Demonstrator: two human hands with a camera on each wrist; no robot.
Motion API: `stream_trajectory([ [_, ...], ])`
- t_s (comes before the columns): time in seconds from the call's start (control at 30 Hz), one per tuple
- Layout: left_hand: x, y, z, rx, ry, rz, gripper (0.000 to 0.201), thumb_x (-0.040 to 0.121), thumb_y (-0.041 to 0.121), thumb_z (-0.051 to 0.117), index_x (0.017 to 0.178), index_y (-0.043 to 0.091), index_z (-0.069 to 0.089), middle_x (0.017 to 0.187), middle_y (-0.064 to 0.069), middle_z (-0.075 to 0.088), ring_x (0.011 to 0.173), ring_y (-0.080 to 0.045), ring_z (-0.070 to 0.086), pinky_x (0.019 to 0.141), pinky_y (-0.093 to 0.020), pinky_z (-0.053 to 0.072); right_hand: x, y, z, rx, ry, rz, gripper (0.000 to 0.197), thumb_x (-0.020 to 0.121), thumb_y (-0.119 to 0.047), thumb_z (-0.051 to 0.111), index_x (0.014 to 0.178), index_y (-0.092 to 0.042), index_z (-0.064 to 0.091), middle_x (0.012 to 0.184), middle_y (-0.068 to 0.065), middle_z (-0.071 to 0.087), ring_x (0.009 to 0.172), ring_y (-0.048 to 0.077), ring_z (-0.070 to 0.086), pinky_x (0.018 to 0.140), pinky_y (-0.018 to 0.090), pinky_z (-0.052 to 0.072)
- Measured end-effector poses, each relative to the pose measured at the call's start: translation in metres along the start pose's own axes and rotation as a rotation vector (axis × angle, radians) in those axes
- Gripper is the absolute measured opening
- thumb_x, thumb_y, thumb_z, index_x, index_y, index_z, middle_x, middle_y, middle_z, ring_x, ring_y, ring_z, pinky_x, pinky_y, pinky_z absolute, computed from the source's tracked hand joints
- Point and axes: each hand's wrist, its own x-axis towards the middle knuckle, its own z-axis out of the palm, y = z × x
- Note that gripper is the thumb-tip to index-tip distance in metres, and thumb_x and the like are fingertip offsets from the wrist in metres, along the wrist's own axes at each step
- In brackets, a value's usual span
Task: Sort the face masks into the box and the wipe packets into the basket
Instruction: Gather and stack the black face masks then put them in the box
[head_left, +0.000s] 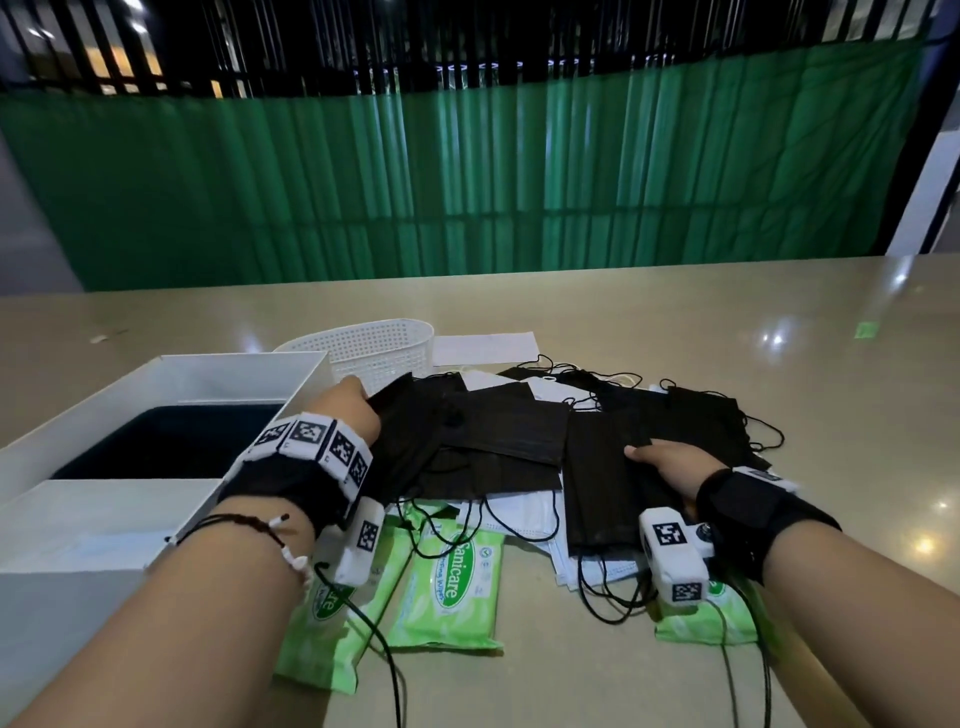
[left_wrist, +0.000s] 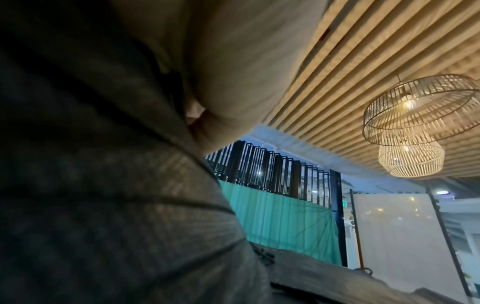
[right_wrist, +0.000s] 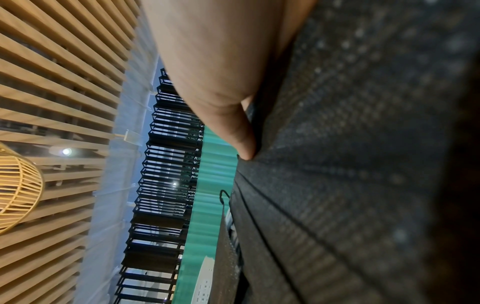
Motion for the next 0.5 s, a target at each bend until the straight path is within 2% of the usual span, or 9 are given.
stream_trajectory([
  [0.07,-0.003,0.000,0.000,0.063,0.001,-0.002,0.032,0.094,0.010,0.040,0.124,0.007,0.051,0.124,-0.015,0.056,0.115,-0.030,0.052,0.089,-0.029,0.038,0.001,0.000,0.000,0.014,0.002,0.011,0.024,0.093,-0.014,0.054,0.113,-0.001,0.055,0.087,0.009,0.062,0.069,0.015,0.056,0.050,0.014,0.047],
  [0.13,-0.001,-0.001,-0.005,0.066,-0.010,0.006,0.033,0.093,0.010,0.039,0.123,0.006,0.055,0.125,-0.015,0.057,0.114,-0.031,0.053,0.092,-0.031,0.039,-0.001,-0.003,0.001,0.027,-0.008,0.024,0.029,0.093,-0.014,0.053,0.118,0.001,0.054,0.089,0.012,0.062,0.071,0.018,0.058,0.055,0.019,0.048],
  [0.23,-0.002,0.004,-0.027,0.014,0.040,0.052,0.030,0.090,0.015,0.041,0.111,0.010,0.062,0.115,-0.012,0.061,0.099,-0.029,0.055,0.083,-0.032,0.040,-0.005,-0.005,0.001,-0.007,0.002,0.034,0.036,0.092,-0.016,0.054,0.120,0.007,0.053,0.100,0.017,0.064,0.080,0.025,0.061,0.063,0.022,0.049],
  [0.33,-0.008,0.013,-0.056,0.065,0.101,0.107,0.025,0.086,0.022,0.047,0.099,0.012,0.066,0.100,-0.009,0.065,0.087,-0.026,0.057,0.072,-0.028,0.041,-0.007,-0.006,0.002,0.005,-0.009,0.038,0.033,0.092,-0.016,0.054,0.119,0.003,0.053,0.095,0.014,0.064,0.073,0.021,0.059,0.057,0.022,0.049],
  [0.4,-0.012,0.019,-0.068,0.064,0.093,0.148,0.025,0.086,0.025,0.052,0.094,0.009,0.069,0.095,-0.014,0.067,0.087,-0.028,0.061,0.067,-0.027,0.040,-0.012,-0.010,0.004,0.009,0.005,0.043,0.035,0.092,-0.016,0.054,0.121,0.004,0.053,0.096,0.015,0.064,0.076,0.023,0.060,0.069,0.030,0.050],
  [0.47,-0.015,0.023,-0.075,-0.008,0.042,0.192,0.025,0.085,0.030,0.058,0.088,0.009,0.070,0.091,-0.014,0.068,0.081,-0.025,0.061,0.064,-0.025,0.040,-0.014,-0.012,0.006,0.019,0.009,0.043,0.039,0.092,-0.018,0.054,0.123,0.005,0.053,0.102,0.017,0.064,0.092,0.032,0.062,0.091,0.041,0.048],
  [0.5,-0.017,0.024,-0.078,-0.060,0.006,0.210,0.023,0.085,0.033,0.061,0.085,0.011,0.070,0.087,-0.010,0.067,0.076,-0.020,0.059,0.062,-0.024,0.039,-0.017,-0.014,0.007,0.003,0.025,0.043,0.041,0.092,-0.019,0.054,0.126,0.004,0.052,0.109,0.018,0.063,0.103,0.035,0.060,0.098,0.041,0.045],
])
